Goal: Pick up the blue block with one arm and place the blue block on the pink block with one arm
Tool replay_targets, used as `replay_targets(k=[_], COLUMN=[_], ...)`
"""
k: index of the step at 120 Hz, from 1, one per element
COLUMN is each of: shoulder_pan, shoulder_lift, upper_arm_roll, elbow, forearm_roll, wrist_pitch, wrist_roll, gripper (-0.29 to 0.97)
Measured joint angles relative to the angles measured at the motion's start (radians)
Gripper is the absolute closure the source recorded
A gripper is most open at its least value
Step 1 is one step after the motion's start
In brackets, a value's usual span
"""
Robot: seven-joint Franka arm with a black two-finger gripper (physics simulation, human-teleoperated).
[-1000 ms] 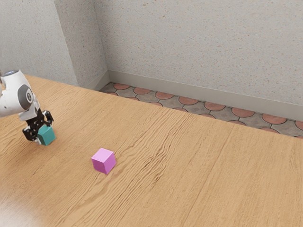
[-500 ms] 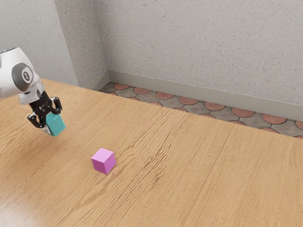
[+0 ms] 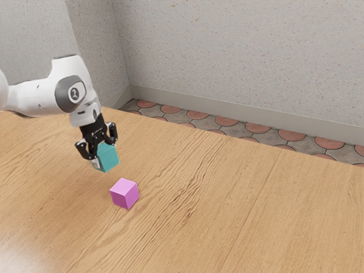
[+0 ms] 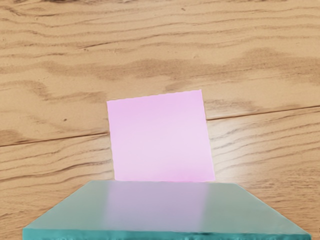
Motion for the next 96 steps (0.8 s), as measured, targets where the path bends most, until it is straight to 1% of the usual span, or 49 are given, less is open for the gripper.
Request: replay_targets(k=[15, 36, 53, 68, 80, 96], shoulder_pan=[-0.028, -0.078, -0.098, -0.1, -0.099, -0.098], shoulder_lift=[0.015, 0.054, 0.039, 0.028, 0.04, 0.043], upper_arm_roll=[0.0, 0.0, -0.006, -0.03, -0.035, -0.045], elbow=[0.002, 0.002, -0.031, -0.044, -0.046, -0.045], forearm_roll=[0.028, 0.04, 0.047, 0.115, 0.171, 0.202], wrist_pitch=[-0.001, 0.006, 0.011, 0.016, 0.036, 0.056], wrist_roll=[-0.102, -0.222, -0.299, -0.353, -0.389, -0.427], gripper=[0.29, 0.29, 0.29, 0.29, 0.29, 0.29])
